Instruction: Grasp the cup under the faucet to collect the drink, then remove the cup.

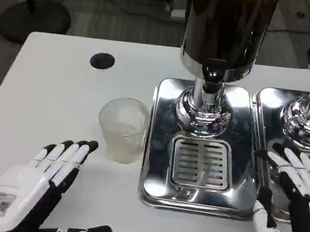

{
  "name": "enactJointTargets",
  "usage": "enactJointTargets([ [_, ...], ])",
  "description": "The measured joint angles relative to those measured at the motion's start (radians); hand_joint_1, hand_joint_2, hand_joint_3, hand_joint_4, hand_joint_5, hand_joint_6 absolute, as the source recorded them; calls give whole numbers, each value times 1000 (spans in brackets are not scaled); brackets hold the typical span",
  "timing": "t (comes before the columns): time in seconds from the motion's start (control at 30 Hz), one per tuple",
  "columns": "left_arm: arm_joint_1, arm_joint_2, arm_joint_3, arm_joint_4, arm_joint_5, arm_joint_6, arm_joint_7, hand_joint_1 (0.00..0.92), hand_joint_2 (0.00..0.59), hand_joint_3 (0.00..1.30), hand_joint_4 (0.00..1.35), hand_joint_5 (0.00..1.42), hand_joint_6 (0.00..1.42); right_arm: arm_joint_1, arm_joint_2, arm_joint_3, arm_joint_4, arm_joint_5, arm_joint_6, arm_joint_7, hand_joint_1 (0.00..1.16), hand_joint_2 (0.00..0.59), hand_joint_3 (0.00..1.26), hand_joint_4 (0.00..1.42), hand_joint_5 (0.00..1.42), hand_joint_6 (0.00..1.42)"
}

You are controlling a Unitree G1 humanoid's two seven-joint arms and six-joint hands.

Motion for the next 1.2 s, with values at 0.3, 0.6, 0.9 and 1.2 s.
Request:
enactJointTargets([
  [0.3,-1,4,13,28,-39,-17,-10,0,89,0,0,0,0,-6,16,24,10,-3,0,0,487,586,273,151,107,197],
  [0.6,-5,8,33,61,-76,-69,-7,0,70,0,0,0,24,-21,37,32,27,-9,2,0,489,586,273,151,108,201],
  [0.9,-66,7,72,143,-162,-116,7,0,57,0,0,8,158,-22,46,34,33,-11,2,0,491,586,275,151,109,209],
  [1.2,-191,7,79,196,-229,-63,-62,23,42,0,0,83,204,-15,49,32,33,-11,2,-2,492,586,286,160,109,211],
])
